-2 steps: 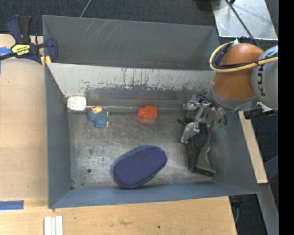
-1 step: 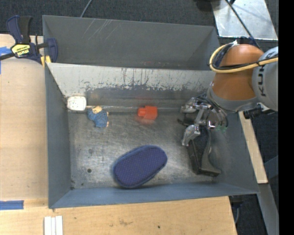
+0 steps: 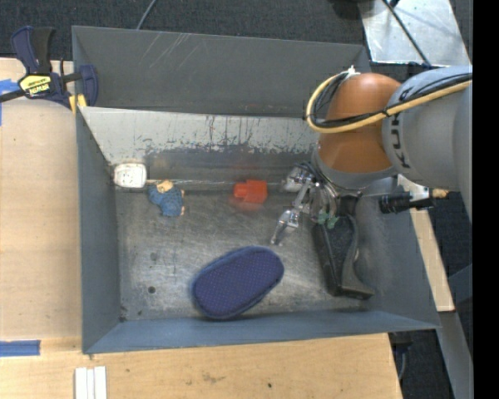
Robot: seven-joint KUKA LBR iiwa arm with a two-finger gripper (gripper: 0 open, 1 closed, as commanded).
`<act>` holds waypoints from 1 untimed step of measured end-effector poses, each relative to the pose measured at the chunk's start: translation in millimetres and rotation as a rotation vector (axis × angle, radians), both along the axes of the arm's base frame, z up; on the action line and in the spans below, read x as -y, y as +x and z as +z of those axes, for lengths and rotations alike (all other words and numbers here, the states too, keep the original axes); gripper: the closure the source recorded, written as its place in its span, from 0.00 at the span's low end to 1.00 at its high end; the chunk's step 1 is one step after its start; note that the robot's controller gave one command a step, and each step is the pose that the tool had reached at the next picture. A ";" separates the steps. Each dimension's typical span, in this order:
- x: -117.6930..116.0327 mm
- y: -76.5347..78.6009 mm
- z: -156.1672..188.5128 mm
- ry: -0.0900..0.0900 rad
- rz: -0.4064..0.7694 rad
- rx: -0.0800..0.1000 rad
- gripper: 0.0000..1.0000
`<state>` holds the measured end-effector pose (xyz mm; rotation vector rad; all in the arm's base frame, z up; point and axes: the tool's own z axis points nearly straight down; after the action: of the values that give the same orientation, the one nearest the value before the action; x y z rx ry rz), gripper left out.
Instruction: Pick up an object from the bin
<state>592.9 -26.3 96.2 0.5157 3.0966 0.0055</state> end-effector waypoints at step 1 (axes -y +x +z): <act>-84.5 -28.8 19.6 0.000 0.101 0.000 0.00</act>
Offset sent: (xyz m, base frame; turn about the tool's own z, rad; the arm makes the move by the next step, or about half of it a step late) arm -0.0291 0.0800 0.0184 -0.0929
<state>564.0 58.1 115.8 0.3585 3.1191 0.0060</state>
